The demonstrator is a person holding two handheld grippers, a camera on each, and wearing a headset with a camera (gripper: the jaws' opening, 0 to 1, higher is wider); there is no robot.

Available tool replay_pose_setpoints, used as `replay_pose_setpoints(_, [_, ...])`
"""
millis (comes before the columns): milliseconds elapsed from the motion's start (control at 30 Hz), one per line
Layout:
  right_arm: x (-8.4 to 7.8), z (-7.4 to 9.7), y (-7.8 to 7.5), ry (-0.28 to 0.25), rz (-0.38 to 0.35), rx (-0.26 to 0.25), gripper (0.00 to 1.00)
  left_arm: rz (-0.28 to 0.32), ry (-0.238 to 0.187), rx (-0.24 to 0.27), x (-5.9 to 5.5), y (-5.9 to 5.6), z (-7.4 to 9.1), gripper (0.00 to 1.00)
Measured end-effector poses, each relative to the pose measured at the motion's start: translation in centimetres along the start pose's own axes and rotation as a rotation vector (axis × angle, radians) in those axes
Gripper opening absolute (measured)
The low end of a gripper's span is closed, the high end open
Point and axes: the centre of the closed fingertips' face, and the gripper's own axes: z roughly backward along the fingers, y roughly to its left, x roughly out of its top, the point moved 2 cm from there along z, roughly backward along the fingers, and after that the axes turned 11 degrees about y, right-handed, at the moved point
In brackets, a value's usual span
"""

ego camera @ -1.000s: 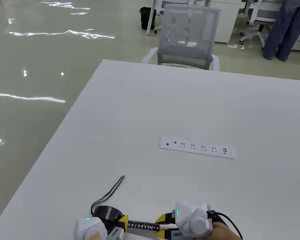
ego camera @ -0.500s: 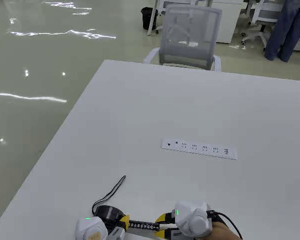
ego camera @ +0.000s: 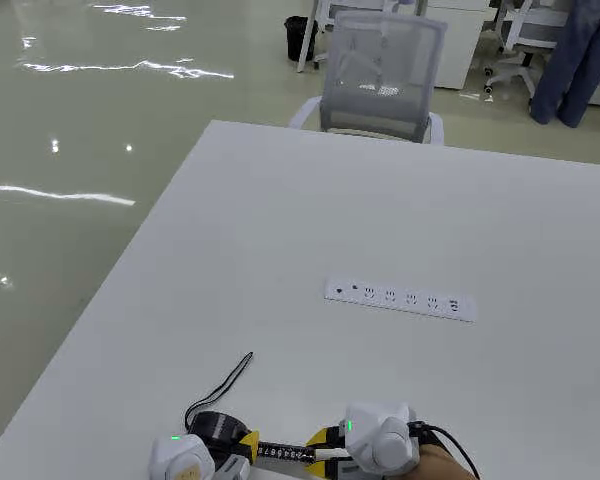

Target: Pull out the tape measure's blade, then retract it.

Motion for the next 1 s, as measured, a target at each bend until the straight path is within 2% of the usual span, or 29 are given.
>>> replay_pose_setpoints(1000, [0.69,-0.99,-0.11,-0.002,-0.006,0.008,0.13,-0.003,0.001,-0.008,-0.02,0.11,-0.09,0.60])
